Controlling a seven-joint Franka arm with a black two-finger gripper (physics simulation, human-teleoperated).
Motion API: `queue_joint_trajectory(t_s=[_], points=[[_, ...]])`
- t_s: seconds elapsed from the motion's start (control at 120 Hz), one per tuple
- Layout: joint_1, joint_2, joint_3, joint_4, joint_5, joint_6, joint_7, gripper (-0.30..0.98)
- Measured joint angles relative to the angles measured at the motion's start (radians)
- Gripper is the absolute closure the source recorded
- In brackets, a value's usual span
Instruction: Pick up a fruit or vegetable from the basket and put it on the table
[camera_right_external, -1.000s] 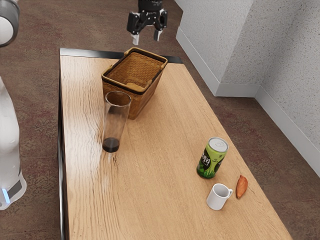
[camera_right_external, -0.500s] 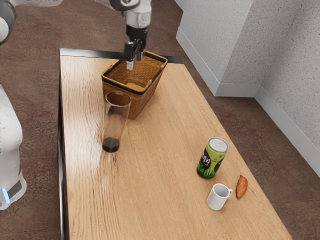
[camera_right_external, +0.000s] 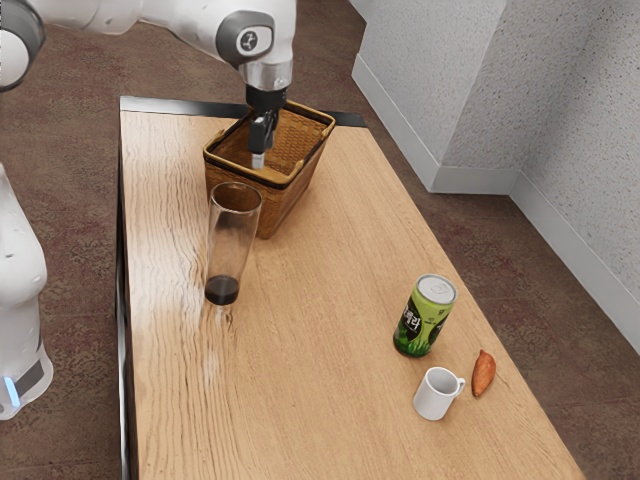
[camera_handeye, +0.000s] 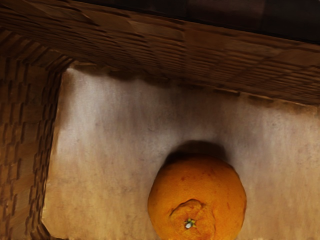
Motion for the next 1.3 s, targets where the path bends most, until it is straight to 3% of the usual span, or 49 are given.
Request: queue_joint_trajectory(t_s=[0.533,1.3], points=[[0.032,0.058,0.000,0.027,0.008,0.104,0.010,0.00],[0.013,0.055,-0.004,-0.025,0.010,0.130,0.255,0.00]])
